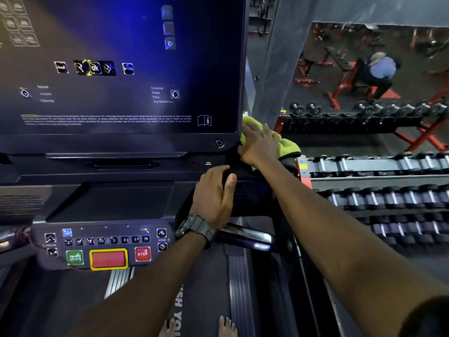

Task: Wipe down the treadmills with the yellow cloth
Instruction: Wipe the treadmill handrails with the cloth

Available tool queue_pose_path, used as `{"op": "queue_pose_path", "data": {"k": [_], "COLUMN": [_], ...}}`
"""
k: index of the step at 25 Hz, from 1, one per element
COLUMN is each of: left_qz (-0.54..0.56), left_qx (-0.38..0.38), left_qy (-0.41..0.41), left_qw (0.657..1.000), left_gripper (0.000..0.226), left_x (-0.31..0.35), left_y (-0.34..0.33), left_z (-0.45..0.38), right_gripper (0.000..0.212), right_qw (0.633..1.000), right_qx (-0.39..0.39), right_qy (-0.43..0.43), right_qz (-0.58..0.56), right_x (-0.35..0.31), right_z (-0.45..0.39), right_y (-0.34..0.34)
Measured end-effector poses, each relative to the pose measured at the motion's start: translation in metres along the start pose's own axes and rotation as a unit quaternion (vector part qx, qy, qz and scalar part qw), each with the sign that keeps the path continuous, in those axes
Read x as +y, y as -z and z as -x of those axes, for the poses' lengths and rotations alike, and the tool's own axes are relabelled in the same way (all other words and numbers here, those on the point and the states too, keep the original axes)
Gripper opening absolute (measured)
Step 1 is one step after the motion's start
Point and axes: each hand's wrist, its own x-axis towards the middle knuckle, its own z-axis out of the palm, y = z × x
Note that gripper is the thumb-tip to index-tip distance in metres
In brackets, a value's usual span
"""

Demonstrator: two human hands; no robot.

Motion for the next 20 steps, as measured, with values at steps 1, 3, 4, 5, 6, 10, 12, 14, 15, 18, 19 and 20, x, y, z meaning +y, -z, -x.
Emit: {"op": "queue_pose_path", "data": {"k": [1,3,4,5,6,10,12,14,15,18,19,20], "left_qz": [0.004,0.015,0.020,0.021,0.018,0.004,0.003,0.015,0.016,0.009,0.005,-0.001], "left_qx": [0.002,0.010,0.005,-0.001,-0.009,-0.039,-0.040,-0.042,-0.043,-0.045,-0.045,-0.047], "left_qy": [0.001,-0.008,-0.007,-0.005,0.000,0.008,0.000,0.006,0.011,0.017,0.013,0.006], "left_qw": [1.000,1.000,1.000,1.000,1.000,0.999,0.999,0.999,0.999,0.999,0.999,0.999], "left_gripper": [0.070,0.069,0.068,0.068,0.068,0.067,0.067,0.066,0.066,0.067,0.067,0.068], "left_x": [-0.001,-0.001,-0.002,-0.002,-0.001,0.005,0.004,0.003,0.003,0.003,0.003,0.002], "left_y": [0.000,0.001,0.001,0.001,0.002,0.002,0.003,0.003,0.004,0.004,0.003,0.002], "left_z": [0.001,0.002,0.002,0.002,0.002,0.002,0.003,0.003,0.003,0.002,0.003,0.004], "right_gripper": [0.067,0.067,0.067,0.068,0.068,0.065,0.064,0.066,0.067,0.064,0.063,0.063], "right_qw": [0.999,0.993,0.990,0.993,0.997,0.999,0.995,0.987,0.990,0.994,0.996,0.998], "right_qx": [-0.011,0.009,0.020,0.017,0.015,0.031,0.012,-0.003,-0.003,0.045,0.053,0.049], "right_qy": [0.031,0.119,0.137,0.119,0.061,-0.036,0.093,0.162,0.132,-0.084,-0.070,-0.010], "right_qz": [0.019,0.025,0.006,-0.017,-0.042,-0.006,0.023,-0.010,-0.042,-0.055,-0.010,0.031], "right_x": [0.002,0.022,0.043,0.059,0.067,0.020,0.010,0.046,0.065,0.059,0.042,0.030], "right_z": [0.013,0.054,0.069,0.070,0.059,0.013,0.034,0.056,0.055,0.032,0.031,0.035], "right_y": [-0.002,-0.013,-0.013,-0.007,-0.002,-0.002,-0.016,-0.015,-0.008,-0.001,-0.004,-0.007]}}
